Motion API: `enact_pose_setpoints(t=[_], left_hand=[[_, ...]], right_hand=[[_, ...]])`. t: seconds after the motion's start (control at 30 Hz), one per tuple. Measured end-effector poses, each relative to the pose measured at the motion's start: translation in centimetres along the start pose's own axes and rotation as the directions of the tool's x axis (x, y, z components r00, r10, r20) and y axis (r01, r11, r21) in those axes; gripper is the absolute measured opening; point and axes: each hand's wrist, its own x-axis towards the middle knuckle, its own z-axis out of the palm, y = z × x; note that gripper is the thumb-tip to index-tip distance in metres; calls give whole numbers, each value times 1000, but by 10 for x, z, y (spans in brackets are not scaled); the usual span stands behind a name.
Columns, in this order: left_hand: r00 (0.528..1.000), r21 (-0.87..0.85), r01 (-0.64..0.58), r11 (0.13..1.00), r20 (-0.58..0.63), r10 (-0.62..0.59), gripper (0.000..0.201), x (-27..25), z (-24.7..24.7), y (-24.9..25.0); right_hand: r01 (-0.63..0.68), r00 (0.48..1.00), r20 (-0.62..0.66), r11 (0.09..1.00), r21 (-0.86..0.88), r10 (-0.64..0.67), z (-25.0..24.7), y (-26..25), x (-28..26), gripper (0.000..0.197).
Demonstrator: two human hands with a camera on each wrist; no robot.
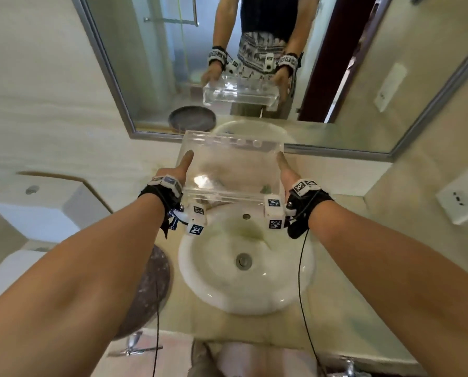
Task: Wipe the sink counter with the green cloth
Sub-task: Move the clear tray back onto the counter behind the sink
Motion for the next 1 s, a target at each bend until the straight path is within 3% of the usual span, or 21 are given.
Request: enact_pose_setpoints(t=[0.23, 0.3, 0.37, 0.47, 0.53, 0.63, 0.7, 0.77, 0.87, 0.93, 1.0], left_hand=[[993, 135, -60, 989, 109, 45, 138, -57, 93, 28], [987, 112, -75, 991, 149, 58, 142, -66, 116, 36], [977, 126, -89, 988, 203, 62, 129, -110, 124, 54], [954, 141, -98, 985, 296, 53, 100, -147, 142, 74], [939, 159, -77, 984, 344, 18, 95, -157, 158, 83], [934, 212, -102, 972, 356, 20, 91, -144, 183, 88], [927, 262, -142, 954, 374, 35, 99, -129, 201, 89], [913, 263, -154, 952, 407, 36, 109, -112, 218, 88], [900, 236, -150, 960, 434, 34, 99, -87, 245, 92], [896, 234, -187, 954, 439, 67, 99, -68, 262, 91], [889, 249, -189, 950, 453, 58, 110, -38, 285, 87]], right_hand=[[-55, 994, -95, 998, 36, 58, -108, 59, -30, 147], [-39, 989, -143, 998, 51, 46, -130, 70, -55, 129], [-11, 982, -187, 999, 49, 20, -153, 81, -62, 109], [-73, 985, -154, 996, 54, 81, -177, 95, -55, 108], [-78, 984, -155, 994, 71, 88, -191, 104, -40, 105], [-136, 982, -119, 985, 108, 148, -209, 121, -23, 115], [-207, 966, -117, 963, 171, 229, -215, 129, -17, 122], [-198, 964, -141, 962, 187, 225, -218, 131, -13, 111], [-188, 957, -186, 963, 193, 224, -225, 131, 7, 97], [-242, 945, -175, 949, 200, 277, -227, 133, 17, 100], [-287, 935, -155, 939, 191, 318, -231, 135, 32, 103]])
